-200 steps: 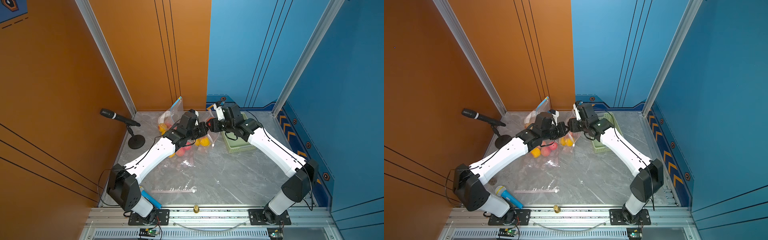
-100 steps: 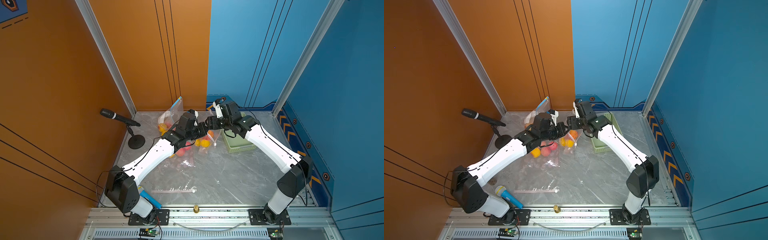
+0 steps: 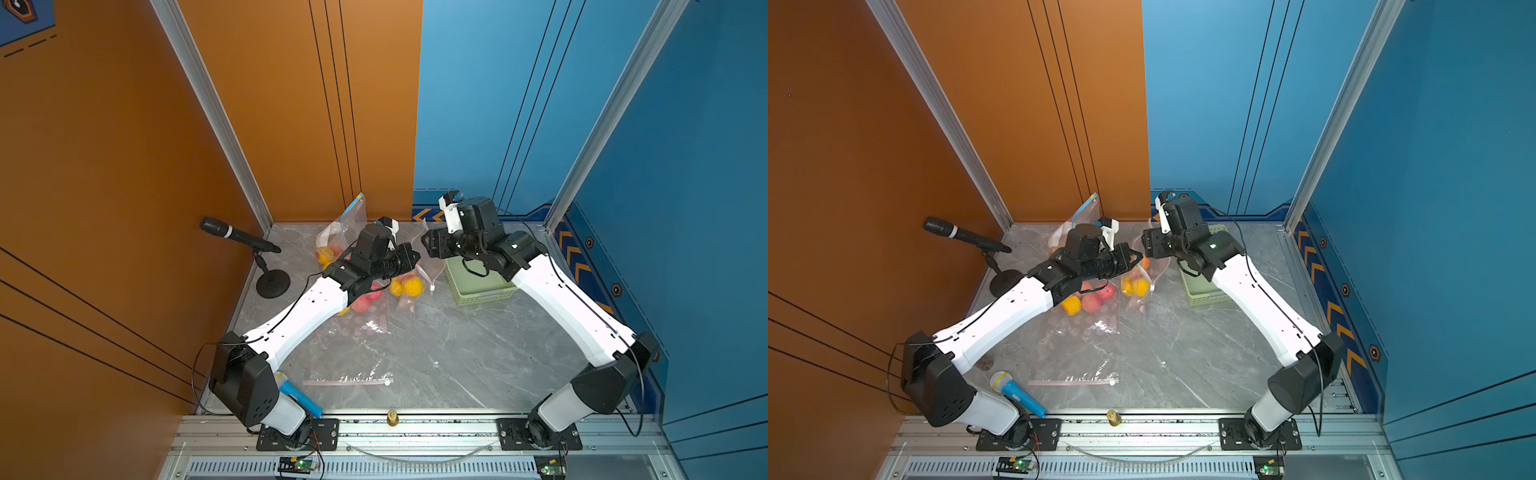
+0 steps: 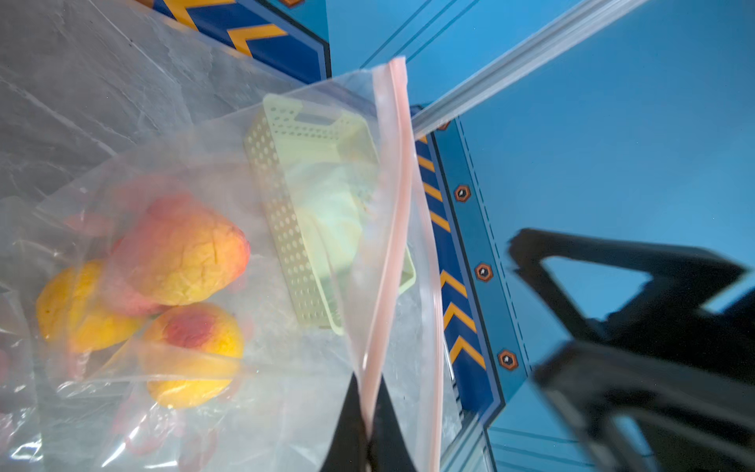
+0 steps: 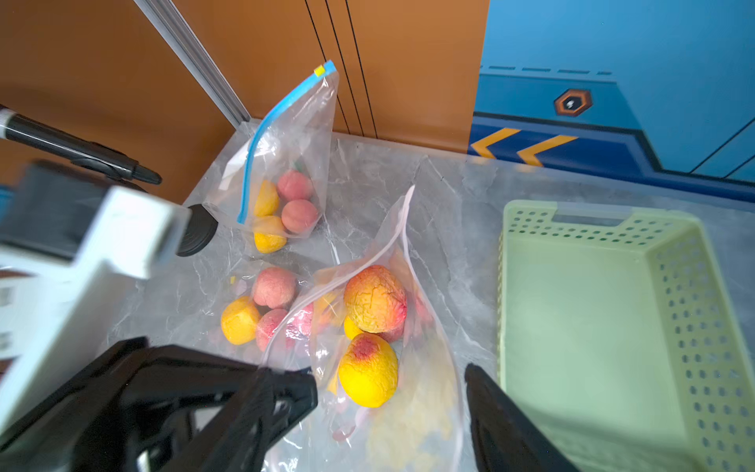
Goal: Place the peach in a zip-top bag and seal the zipper
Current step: Adjust the zipper food storage bag at the center of the board.
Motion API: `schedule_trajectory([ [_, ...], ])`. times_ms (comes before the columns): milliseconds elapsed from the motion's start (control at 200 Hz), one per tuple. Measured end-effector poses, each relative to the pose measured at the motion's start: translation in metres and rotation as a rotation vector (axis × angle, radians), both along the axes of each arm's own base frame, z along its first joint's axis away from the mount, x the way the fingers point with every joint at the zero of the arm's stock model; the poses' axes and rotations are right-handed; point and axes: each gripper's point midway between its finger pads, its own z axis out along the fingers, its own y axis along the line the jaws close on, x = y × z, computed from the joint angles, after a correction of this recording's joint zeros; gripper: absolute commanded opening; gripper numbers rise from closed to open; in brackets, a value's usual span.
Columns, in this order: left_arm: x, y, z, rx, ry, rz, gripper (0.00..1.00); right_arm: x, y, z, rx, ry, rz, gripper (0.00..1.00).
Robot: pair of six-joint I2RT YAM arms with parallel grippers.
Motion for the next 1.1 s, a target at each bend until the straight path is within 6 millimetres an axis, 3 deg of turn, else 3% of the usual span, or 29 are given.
schedule_trajectory([
  [145, -0.008, -0.012, 0.026, 0.042, -0.052, -0.138, 0.0, -0.02, -0.036, 0.041, 0.032, -0.074, -0.032, 0.71],
  [280, -0.025, -0.017, 0.041, 0.074, -0.098, -0.281, 0.0, -0.027, -0.06, 0.042, 0.021, -0.05, -0.049, 0.69],
  [596, -0.054, -0.017, 0.027, 0.154, -0.145, -0.493, 0.0, -0.05, -0.053, 0.011, 0.007, 0.072, 0.047, 0.67],
  [766, -0.055, -0.023, 0.013, 0.158, -0.131, -0.555, 0.0, -0.059, -0.047, -0.031, -0.045, 0.164, 0.047, 0.65],
  [911, -0.047, -0.027, -0.01, 0.159, -0.079, -0.581, 0.0, -0.061, -0.052, -0.065, -0.08, 0.238, 0.012, 0.59],
  [1076, -0.048, -0.031, -0.018, 0.151, -0.058, -0.606, 0.0, -0.055, -0.049, -0.073, -0.071, 0.258, -0.004, 0.41],
  [1101, -0.048, -0.031, -0.018, 0.152, -0.059, -0.607, 0.05, -0.054, -0.048, -0.074, -0.067, 0.262, -0.007, 0.36],
])
